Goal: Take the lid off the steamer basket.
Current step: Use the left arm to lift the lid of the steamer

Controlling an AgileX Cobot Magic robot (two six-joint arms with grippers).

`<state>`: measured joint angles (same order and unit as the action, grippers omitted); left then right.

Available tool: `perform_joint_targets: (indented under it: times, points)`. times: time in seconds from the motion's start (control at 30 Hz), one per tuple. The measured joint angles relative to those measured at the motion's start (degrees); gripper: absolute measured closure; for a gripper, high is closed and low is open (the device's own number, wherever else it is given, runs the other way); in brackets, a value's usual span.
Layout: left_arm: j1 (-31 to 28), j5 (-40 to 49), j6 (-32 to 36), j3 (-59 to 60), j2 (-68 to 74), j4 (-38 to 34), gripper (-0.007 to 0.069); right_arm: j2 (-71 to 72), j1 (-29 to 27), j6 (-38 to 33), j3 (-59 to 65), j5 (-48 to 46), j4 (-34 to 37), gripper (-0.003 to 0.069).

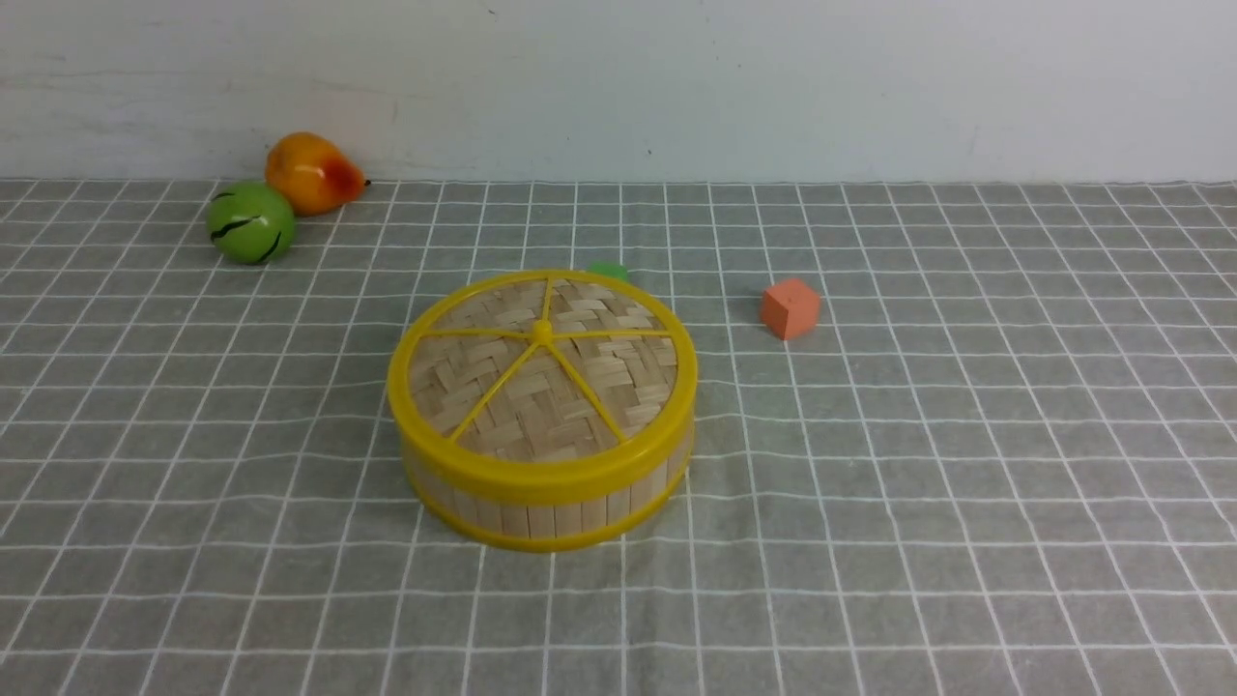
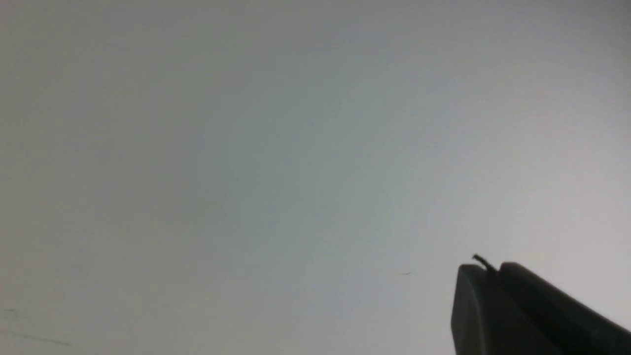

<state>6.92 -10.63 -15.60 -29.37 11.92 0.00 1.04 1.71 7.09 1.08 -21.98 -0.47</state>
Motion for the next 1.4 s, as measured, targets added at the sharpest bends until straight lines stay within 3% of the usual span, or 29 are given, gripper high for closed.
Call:
perform_joint_targets:
  times: [0.27, 0.4, 0.47, 0.6, 0.7, 0.8, 1.07, 1.13, 1.3, 1.37, 1.4]
  points:
    - [0.0, 4.55, 2.8, -14.6, 24.47, 0.0, 0.0637, 0.0, 0.0, 0.0, 0.0, 0.0, 0.05, 0.0417]
    - [0.0, 19.23, -0.44, -22.91, 34.91, -1.01, 0.0637, 0.0, 0.0, 0.0, 0.0, 0.0, 0.05, 0.0417]
    - [0.1, 33.92, -2.03, -31.09, 43.35, -4.72, 0.0637, 0.0, 0.0, 0.0, 0.0, 0.0, 0.05, 0.0417]
    - [2.17, 51.61, 3.91, -42.84, 53.67, -12.83, 0.0637, 0.0, 0.0, 0.0, 0.0, 0.0, 0.05, 0.0417]
    - [4.48, 58.8, 9.87, -50.71, 60.67, -18.55, 0.0637, 0.0, 0.0, 0.0, 0.0, 0.0, 0.05, 0.0417]
    - [7.95, 62.76, 11.16, -56.62, 67.27, -20.52, 0.0637, 0.0, 0.0, 0.0, 0.0, 0.0, 0.05, 0.0417]
    - [16.3, 67.12, 9.83, -66.34, 85.03, -15.75, 0.0632, 0.0, 0.0, 0.0, 0.0, 0.0, 0.05, 0.0417]
    - [17.93, 67.39, 9.83, -68.52, 88.65, -12.89, 0.0602, 0.0, 0.0, 0.0, 0.0, 0.0, 0.05, 0.0417]
    - [19.98, 67.84, 8.0, -72.92, 94.45, -4.68, 0.0442, 0.0, 0.0, 0.0, 0.0, 0.0, 0.05, 0.0417]
    - [20.37, 67.73, 3.47, -74.78, 98.1, 1.05, 0.0305, 0.0, 0.0, 0.0, 0.0, 0.0, 0.05, 0.0417]
    - [20.44, 67.74, 2.48, -75.0, 98.76, 2.16, 0.0282, 0.0, 0.0, 0.0, 0.0, 0.0, 0.05, 0.0417]
